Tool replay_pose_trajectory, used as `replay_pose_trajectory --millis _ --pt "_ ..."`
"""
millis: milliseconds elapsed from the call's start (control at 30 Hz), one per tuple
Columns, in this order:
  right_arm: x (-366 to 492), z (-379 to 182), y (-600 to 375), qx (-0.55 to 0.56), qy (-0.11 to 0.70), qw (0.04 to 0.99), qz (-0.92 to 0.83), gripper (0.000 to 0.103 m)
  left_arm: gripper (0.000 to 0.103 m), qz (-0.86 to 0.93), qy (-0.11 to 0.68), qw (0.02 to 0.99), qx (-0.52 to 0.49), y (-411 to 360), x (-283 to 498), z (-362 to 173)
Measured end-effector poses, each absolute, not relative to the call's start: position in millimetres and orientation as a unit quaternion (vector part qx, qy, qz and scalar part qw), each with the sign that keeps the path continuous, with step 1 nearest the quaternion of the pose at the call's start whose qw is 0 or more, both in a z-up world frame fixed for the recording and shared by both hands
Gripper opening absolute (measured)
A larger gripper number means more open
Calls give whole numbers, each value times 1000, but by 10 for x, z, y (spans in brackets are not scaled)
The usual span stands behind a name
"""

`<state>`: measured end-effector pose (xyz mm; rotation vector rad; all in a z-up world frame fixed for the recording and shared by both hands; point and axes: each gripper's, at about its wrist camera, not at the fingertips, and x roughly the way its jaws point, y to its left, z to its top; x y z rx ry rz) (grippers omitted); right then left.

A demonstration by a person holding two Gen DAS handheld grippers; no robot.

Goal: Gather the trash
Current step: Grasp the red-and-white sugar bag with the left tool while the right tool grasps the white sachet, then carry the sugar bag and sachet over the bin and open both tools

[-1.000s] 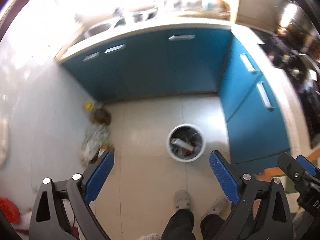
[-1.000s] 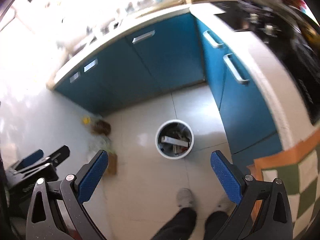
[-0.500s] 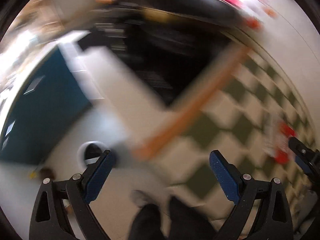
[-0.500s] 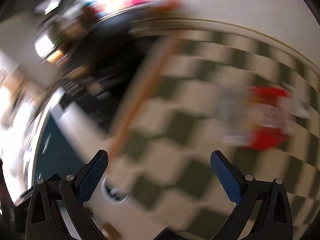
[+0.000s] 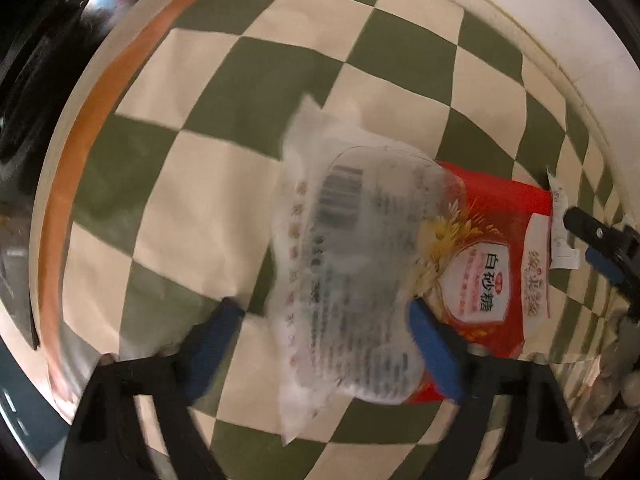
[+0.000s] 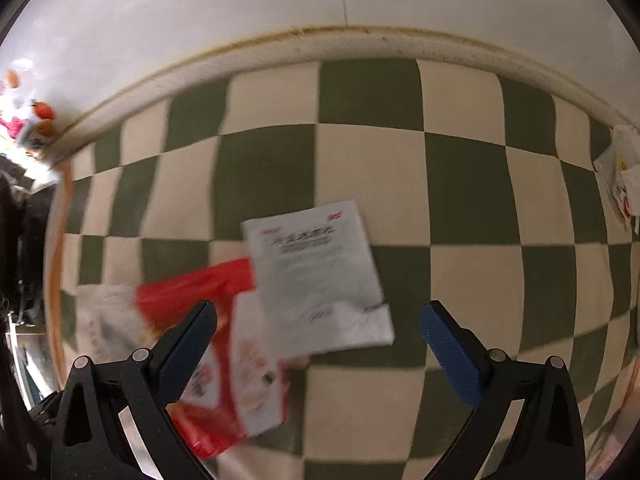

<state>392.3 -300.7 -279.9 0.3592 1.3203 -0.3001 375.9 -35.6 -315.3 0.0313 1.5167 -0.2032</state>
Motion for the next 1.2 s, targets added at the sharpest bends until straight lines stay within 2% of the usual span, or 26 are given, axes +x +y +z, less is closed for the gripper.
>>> replay_pose_trajectory --millis 67,100,133,167,233,300,333,367,400,567,733,933,1200 --pt "3992 -2897 -3017 154 617 760 -132 99 52 -84 678 729 37 -402 3763 -3122" --pt "4017 -2947 -3014 149 622 758 -127 91 34 -81 674 733 45 -410 3761 -3099" --pt "4031 -2967 -2998 141 624 759 -126 91 22 -78 673 734 47 -397 3761 -3081" --pt "4040 -2943 -2953 124 619 765 -126 84 16 -71 673 735 45 -356 3763 -3066" --pt "4041 -2897 -2882 97 611 775 -129 70 10 -72 672 736 29 -280 3759 -3034" --pt "4015 -2856 -2850 95 599 785 -128 49 8 -59 665 744 29 -148 3716 -2961" --pt "3996 -2836 -2838 94 593 789 -130 42 7 -57 660 749 29 -114 3689 -2920" --pt "3967 -2817 -2847 105 586 793 -127 23 7 -54 655 753 22 -65 3662 -2860" --pt "3933 -2794 -2868 119 581 795 -127 10 6 -52 652 756 20 -28 3640 -2809" --pt "3752 -2568 -2858 152 557 809 -113 7 4 -47 615 787 0 253 3432 -2352" --pt "3531 -2259 -2432 173 536 825 -52 7 3 -10 579 815 -23 919 3033 -1968" --pt "3180 -2091 -931 150 554 812 104 7 3 89 555 823 -75 2210 2235 -1767" --pt "2554 -2313 1507 61 595 742 303 7 3 244 531 793 -169 3958 1006 -1827"
